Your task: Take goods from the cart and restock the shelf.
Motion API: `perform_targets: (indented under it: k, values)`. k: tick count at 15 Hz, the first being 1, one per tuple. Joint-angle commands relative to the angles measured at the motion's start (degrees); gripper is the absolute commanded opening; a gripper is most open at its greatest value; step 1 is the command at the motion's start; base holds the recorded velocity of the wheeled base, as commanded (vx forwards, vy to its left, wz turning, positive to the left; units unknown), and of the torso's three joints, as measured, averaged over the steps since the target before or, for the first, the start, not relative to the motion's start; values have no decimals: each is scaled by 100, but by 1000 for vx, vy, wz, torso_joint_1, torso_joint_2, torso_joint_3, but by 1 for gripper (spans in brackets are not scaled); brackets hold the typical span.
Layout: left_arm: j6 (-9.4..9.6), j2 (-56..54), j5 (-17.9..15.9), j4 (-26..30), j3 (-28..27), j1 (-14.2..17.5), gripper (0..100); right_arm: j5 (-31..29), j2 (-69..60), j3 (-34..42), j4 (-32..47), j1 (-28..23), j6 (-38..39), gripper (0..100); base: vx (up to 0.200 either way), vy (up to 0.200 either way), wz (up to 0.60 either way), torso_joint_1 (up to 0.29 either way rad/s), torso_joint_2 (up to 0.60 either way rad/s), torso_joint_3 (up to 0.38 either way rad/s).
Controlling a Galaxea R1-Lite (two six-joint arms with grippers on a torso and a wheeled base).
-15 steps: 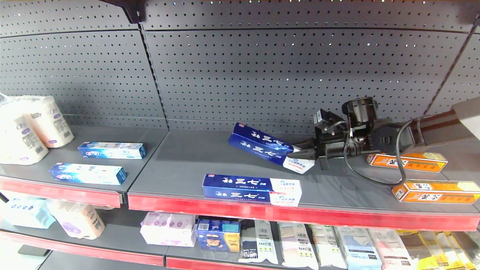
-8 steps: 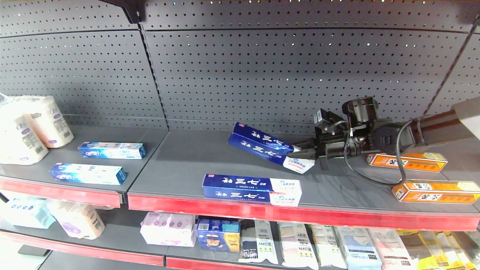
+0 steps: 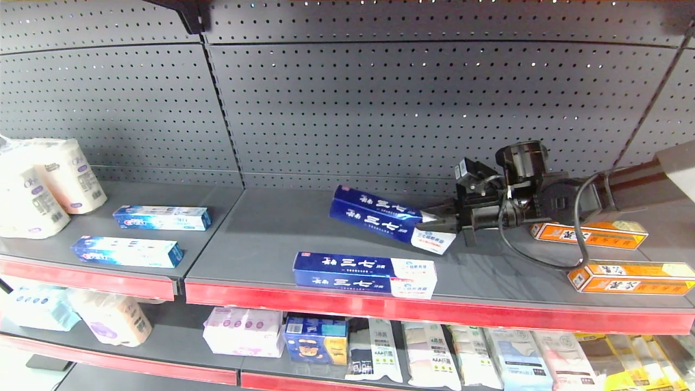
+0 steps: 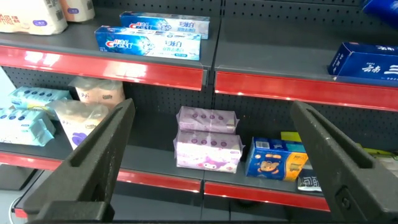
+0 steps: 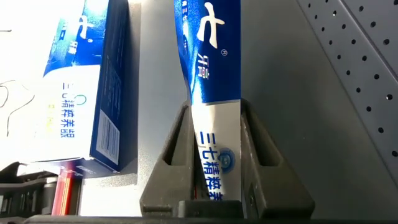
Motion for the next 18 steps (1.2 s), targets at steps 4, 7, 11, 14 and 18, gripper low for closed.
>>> perform_targets:
  k: [4, 7, 11, 14, 18]
  values:
    - [-2, 7, 6, -2, 0, 2, 100, -13, 2, 22, 7, -19, -5, 100, 0, 0, 0, 0, 0, 0]
    - [-2, 7, 6, -2, 0, 2, 100, -13, -16, 57, 7, -37, 4, 100, 0, 0, 0, 0, 0, 0]
    - [-2, 7, 6, -2, 0, 2, 100, -118, -411, 471, 69, -318, 180, 100, 0, 0, 0, 0, 0, 0]
    - [-2, 7, 6, -2, 0, 2, 100, -312, -772, 813, 78, -634, 373, 100, 0, 0, 0, 0, 0, 0]
    - [-2, 7, 6, -2, 0, 2, 100, -953, -1123, 901, 16, -713, 1428, 100, 0, 0, 0, 0, 0, 0]
